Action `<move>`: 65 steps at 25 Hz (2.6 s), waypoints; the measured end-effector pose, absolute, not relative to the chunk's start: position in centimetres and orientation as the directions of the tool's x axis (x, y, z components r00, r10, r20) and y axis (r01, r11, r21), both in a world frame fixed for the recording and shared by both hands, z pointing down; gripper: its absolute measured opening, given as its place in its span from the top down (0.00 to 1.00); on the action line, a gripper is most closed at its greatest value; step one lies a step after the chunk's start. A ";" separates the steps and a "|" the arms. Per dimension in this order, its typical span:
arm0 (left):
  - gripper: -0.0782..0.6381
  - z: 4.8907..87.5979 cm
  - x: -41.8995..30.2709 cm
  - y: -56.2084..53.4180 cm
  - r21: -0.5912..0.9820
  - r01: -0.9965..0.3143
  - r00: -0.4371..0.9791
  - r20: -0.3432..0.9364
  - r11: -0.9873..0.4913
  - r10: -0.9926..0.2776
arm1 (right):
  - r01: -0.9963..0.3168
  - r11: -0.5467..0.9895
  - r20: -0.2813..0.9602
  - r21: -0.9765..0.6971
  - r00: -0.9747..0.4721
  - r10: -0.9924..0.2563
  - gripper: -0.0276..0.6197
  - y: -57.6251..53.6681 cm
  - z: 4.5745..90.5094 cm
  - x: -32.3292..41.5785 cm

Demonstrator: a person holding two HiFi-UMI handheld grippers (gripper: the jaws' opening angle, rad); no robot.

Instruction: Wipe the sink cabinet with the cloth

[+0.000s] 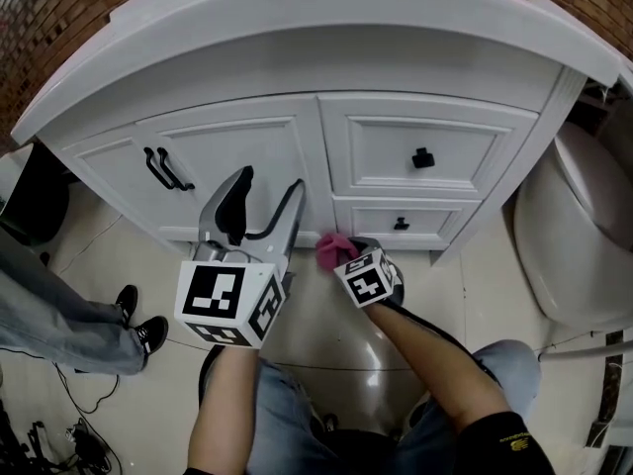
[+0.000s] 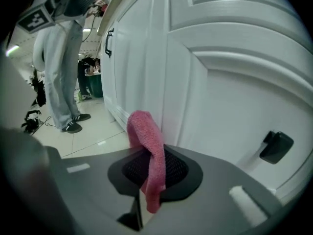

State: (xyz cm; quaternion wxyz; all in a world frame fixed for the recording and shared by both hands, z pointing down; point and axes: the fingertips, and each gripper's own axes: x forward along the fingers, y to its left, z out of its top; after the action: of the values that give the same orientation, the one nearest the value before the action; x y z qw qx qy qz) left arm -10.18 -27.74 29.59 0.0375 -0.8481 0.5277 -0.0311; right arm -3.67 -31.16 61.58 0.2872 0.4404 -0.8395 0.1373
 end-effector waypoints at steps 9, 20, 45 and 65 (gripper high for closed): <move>0.50 29.6 -11.2 -28.2 -0.093 -0.897 0.434 0.009 -0.433 -0.901 | -0.836 0.533 0.653 0.134 -0.330 -0.682 0.89 -32.2 63.6 4.0; 0.50 28.8 -7.5 -28.1 -0.082 -0.868 0.493 -0.014 -0.491 -0.870 | -0.993 0.046 0.719 0.106 0.045 -0.694 0.89 -29.0 64.8 24.0; 0.50 22.7 -5.0 -12.4 -0.138 -0.870 0.489 -0.113 -0.474 -0.865 | -0.976 0.206 -0.055 0.068 -0.210 -0.976 0.90 -11.8 26.3 17.8; 0.50 24.7 -2.4 -10.3 -0.112 -0.850 0.525 -0.094 -0.515 -0.846 | -0.955 0.287 -0.110 -0.069 -0.279 -0.954 0.90 -9.3 24.2 15.4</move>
State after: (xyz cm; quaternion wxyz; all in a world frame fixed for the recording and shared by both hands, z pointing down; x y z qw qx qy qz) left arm -2.42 -10.30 24.71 0.0721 -0.8703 0.4870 0.0138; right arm 15.38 -9.34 24.17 -0.0648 0.5969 -0.7997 -0.0052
